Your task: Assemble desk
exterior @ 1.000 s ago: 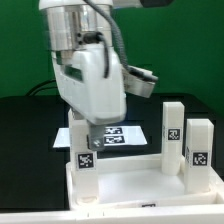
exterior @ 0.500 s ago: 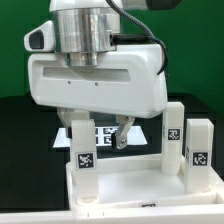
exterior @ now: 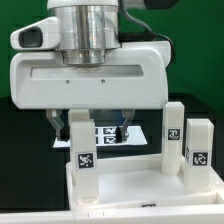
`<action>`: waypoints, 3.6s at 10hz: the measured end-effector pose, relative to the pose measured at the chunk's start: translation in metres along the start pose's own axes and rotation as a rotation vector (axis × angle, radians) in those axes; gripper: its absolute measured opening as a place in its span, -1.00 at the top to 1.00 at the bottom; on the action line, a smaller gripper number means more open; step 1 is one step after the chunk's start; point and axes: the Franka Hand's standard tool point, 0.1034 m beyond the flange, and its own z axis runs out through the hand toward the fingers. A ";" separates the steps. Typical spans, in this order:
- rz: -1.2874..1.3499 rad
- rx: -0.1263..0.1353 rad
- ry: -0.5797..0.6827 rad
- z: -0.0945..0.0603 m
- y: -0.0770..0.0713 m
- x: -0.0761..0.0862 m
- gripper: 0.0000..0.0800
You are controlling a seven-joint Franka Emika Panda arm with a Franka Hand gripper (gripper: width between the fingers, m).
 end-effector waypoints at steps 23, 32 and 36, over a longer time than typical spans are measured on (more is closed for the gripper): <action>0.026 0.022 -0.003 -0.002 -0.002 0.004 -0.62; 0.309 0.005 0.018 0.008 0.001 -0.004 0.29; 0.967 0.055 0.001 0.009 -0.003 -0.001 0.29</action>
Offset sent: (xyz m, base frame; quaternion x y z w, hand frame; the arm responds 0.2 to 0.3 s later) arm 0.0000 0.0000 0.0000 0.0000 0.0000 0.1938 0.9810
